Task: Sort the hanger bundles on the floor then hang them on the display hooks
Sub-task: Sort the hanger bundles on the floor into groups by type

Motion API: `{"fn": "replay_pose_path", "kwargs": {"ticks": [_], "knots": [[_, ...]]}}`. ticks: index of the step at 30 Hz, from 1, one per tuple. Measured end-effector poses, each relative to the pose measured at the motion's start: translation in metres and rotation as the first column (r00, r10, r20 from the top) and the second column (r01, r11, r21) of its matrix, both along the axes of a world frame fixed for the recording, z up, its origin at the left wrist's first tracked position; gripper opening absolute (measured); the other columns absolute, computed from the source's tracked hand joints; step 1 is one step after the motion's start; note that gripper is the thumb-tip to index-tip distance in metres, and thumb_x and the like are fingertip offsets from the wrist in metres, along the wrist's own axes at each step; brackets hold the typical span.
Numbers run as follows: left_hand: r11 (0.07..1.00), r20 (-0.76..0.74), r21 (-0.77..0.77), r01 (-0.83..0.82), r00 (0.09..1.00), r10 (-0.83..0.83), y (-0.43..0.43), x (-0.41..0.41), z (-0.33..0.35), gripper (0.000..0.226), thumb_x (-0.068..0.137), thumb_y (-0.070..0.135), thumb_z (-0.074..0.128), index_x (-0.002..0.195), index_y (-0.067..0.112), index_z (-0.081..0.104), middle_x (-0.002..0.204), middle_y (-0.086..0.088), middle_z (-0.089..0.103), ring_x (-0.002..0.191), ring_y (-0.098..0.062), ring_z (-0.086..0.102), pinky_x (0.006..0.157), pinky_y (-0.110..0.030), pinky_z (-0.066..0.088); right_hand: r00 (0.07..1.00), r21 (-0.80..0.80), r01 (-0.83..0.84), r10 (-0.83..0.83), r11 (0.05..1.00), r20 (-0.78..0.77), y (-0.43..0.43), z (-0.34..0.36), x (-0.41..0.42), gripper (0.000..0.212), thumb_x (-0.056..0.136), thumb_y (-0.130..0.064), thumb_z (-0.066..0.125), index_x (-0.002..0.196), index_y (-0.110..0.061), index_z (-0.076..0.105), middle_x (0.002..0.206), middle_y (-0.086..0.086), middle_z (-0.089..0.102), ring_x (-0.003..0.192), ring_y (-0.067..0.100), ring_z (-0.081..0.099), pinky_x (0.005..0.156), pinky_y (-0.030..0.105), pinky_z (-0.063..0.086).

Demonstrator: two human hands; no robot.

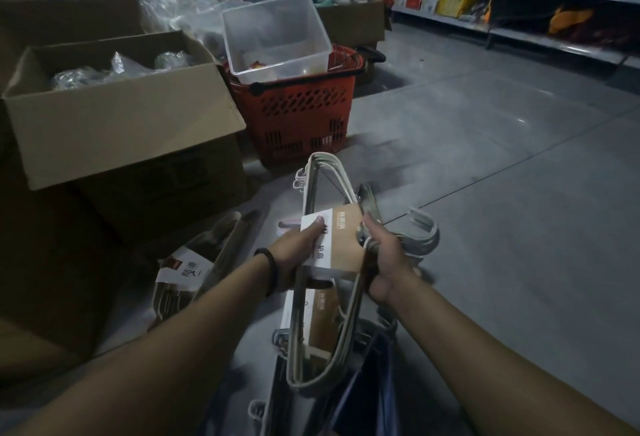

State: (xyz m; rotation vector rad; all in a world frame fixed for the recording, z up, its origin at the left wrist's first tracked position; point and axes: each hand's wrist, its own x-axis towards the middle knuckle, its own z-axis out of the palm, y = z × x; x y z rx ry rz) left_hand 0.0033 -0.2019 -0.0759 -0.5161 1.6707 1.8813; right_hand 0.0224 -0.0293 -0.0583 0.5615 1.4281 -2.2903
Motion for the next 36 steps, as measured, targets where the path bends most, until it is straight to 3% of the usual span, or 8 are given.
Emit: {"fn": "replay_pose_path", "kwargs": {"ticks": [5,8,12,16,20,25,31,36], "knots": [[0.971,-0.095,-0.174,-0.165,0.984,0.15,0.003,-0.002,-0.015,0.048,0.104,0.056,0.047,0.115,0.012,0.065,0.085,-0.01,0.075,0.074,-0.031,0.072,0.084,-0.061,0.06,0.989,-0.031,0.137,-0.134,0.99,0.069,0.023,-0.012,-0.016,0.062,0.085,-0.06,0.073,0.109,-0.002,0.075,0.091,0.011,0.08,0.082,0.032,0.075,0.086,0.044,0.059],[0.953,-0.048,-0.251,-0.169,0.986,0.163,-0.001,0.005,-0.027,0.044,0.104,0.054,0.049,0.12,0.014,0.06,0.101,-0.016,0.073,0.083,-0.034,0.072,0.069,-0.052,0.063,0.949,0.201,0.304,-0.315,0.931,0.024,0.054,-0.039,-0.023,0.053,0.076,-0.052,0.084,0.104,-0.009,0.076,0.084,0.011,0.08,0.069,0.028,0.076,0.07,0.041,0.064],[0.923,-0.059,-0.363,-0.127,0.992,0.114,-0.004,0.017,-0.046,0.044,0.103,0.055,0.049,0.127,0.02,0.055,0.109,-0.014,0.07,0.092,-0.032,0.071,0.067,-0.042,0.062,0.999,0.53,0.015,-0.033,0.848,0.025,0.072,-0.074,-0.01,0.031,0.09,-0.041,0.077,0.1,-0.012,0.075,0.078,0.007,0.073,0.056,0.021,0.064,0.049,0.023,0.047],[0.812,-0.022,-0.584,-0.003,1.0,-0.012,-0.005,0.024,-0.063,0.061,0.099,0.067,0.041,0.139,0.022,0.05,0.12,-0.009,0.066,0.101,-0.031,0.068,0.074,-0.04,0.061,0.967,0.819,-0.143,0.256,0.555,-0.004,0.081,-0.1,-0.001,0.038,0.097,-0.047,0.065,0.075,-0.016,0.067,0.07,0.001,0.068,0.059,0.022,0.061,0.057,0.031,0.046],[0.578,0.031,-0.813,0.076,0.996,-0.088,-0.003,0.025,-0.077,0.078,0.101,0.067,0.035,0.152,0.008,0.041,0.146,-0.018,0.055,0.127,-0.038,0.058,0.103,-0.042,0.05,0.9,0.915,-0.188,0.435,0.357,0.015,0.081,-0.115,0.0,0.045,0.098,-0.043,0.064,0.066,-0.01,0.063,0.061,-0.002,0.061,0.057,0.016,0.056,0.057,0.03,0.038],[0.395,0.142,-0.898,0.192,0.978,-0.153,-0.003,0.014,-0.073,0.073,0.099,0.065,0.041,0.152,0.014,0.038,0.151,-0.02,0.042,0.132,-0.038,0.049,0.106,-0.046,0.046,0.855,0.948,-0.244,0.507,0.206,0.11,0.088,-0.114,-0.008,0.047,0.095,-0.042,0.065,0.056,-0.017,0.052,0.056,-0.001,0.055,0.054,0.016,0.052,0.055,0.031,0.036],[0.159,-0.061,-0.987,0.001,0.921,-0.386,0.014,0.021,-0.073,0.062,0.099,0.056,0.048,0.147,0.019,0.035,0.145,-0.013,0.04,0.131,-0.032,0.043,0.108,-0.047,0.043,0.863,0.891,-0.309,0.493,0.333,0.115,0.11,-0.106,-0.032,0.035,0.098,-0.043,0.063,0.085,-0.014,0.077,0.082,0.007,0.077,0.071,0.018,0.069,0.065,0.03,0.053],[0.142,-0.12,-0.989,-0.037,0.758,-0.642,0.052,0.019,-0.082,0.054,0.101,0.063,0.026,0.136,0.025,0.045,0.142,-0.003,0.049,0.137,-0.025,0.04,0.123,-0.051,0.023,0.886,0.987,-0.1,0.464,0.126,0.03,0.108,-0.107,-0.079,0.033,0.097,-0.03,0.062,0.129,-0.024,0.068,0.125,0.009,0.071,0.111,0.031,0.066,0.092,0.035,0.052]]}}
